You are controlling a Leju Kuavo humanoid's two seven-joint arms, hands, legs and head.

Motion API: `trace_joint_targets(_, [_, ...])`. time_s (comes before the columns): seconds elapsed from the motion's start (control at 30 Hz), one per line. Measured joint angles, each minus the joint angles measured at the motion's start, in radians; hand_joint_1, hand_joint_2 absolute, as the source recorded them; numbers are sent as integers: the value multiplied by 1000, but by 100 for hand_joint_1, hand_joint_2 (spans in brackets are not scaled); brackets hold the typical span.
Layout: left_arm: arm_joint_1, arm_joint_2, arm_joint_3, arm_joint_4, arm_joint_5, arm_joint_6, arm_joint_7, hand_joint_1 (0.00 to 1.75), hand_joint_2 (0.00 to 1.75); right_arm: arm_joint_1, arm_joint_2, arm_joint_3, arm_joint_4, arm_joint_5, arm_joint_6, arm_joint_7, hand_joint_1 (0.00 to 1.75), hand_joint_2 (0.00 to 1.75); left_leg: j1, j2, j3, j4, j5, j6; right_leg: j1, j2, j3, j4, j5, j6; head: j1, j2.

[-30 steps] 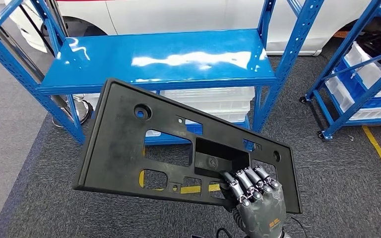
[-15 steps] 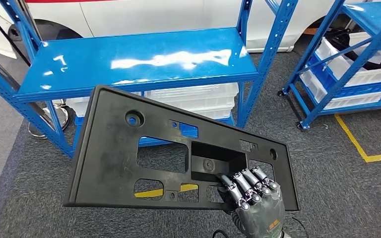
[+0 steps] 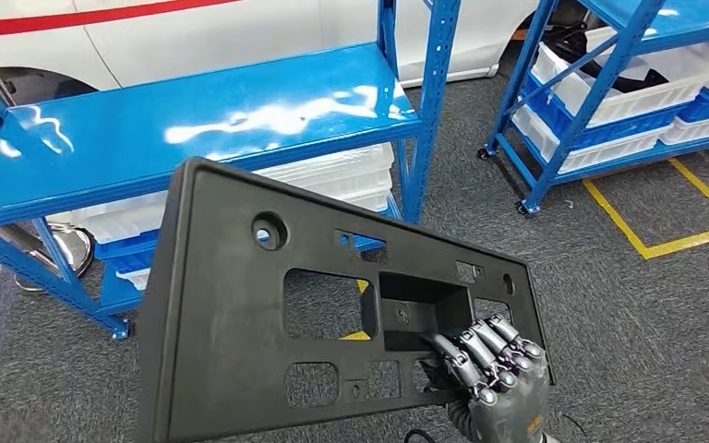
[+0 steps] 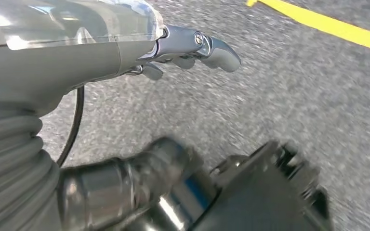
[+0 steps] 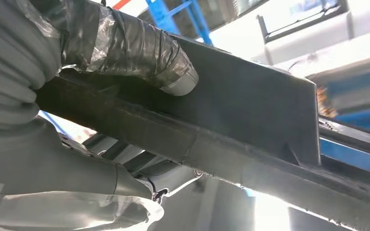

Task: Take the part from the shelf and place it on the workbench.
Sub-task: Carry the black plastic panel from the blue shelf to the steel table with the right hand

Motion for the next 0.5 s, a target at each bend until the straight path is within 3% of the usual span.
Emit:
trace_joint_targets(0.03, [-1, 0, 0, 0, 0, 0, -1, 0, 175, 7, 15, -15, 1, -18, 0, -26, 175, 175, 0, -5, -26, 57, -19, 0, 2, 9, -1, 1, 1, -1, 0, 0])
trace_joint_targets(0.07, [-2, 0, 0, 0, 0, 0, -2, 0, 175, 14, 28, -28, 3, -30, 0, -44, 175, 175, -1, -7, -36, 80, -16, 2, 3, 19, -1, 1, 1, -2, 0, 0])
trace_joint_targets(0.1, [-3, 0, 0, 0, 0, 0, -2, 0, 175, 19, 38, -38, 5, -38, 0, -55, 175, 175, -1, -9, -28, 65, 6, 5, 4, 30, 0, 2, 1, -2, 0, 0])
trace_joint_targets(0.13, [-4, 0, 0, 0, 0, 1, -1, 0, 175, 23, 48, -46, 6, -42, 0, -61, 175, 175, -1, -14, -2, 10, 43, 10, 5, 43, 1, 3, 1, -2, 0, 0])
trace_joint_targets(0.2, [0, 1, 1, 0, 0, 1, -1, 0, 175, 28, 65, -60, 7, -45, 0, -69, 175, 175, -1, -54, 58, -126, 107, 22, 6, 65, 0, 7, 2, 1, 0, 0])
trace_joint_targets(0.27, [2, 3, 1, 0, 0, 2, 0, 0, 175, 33, 82, -76, 8, -50, 0, -86, 175, 175, -3, -85, 84, -195, 121, 30, 2, 83, -10, 8, 7, 11, 0, 0])
trace_joint_targets(0.33, [1, 4, 1, 0, 0, 3, 0, 0, 175, 40, 98, -95, 8, -55, 0, -106, 175, 175, -3, -75, 88, -208, 123, 34, 0, 100, -18, 4, 15, 25, -1, 0])
trace_joint_targets(0.4, [0, 3, 1, 0, 0, 3, 0, 0, 175, 45, 110, -112, 8, -60, -1, -116, 175, 175, 2, -54, 92, -224, 135, 44, 4, 79, -27, 21, 3, 36, 2, 0])
trace_joint_targets(0.5, [0, 2, 1, 0, 0, 3, -1, 0, 175, 46, 118, -132, 10, -64, -2, -119, 175, 175, 2, -17, 95, -234, 142, 55, 4, 17, -96, 173, -84, 47, 7, 0])
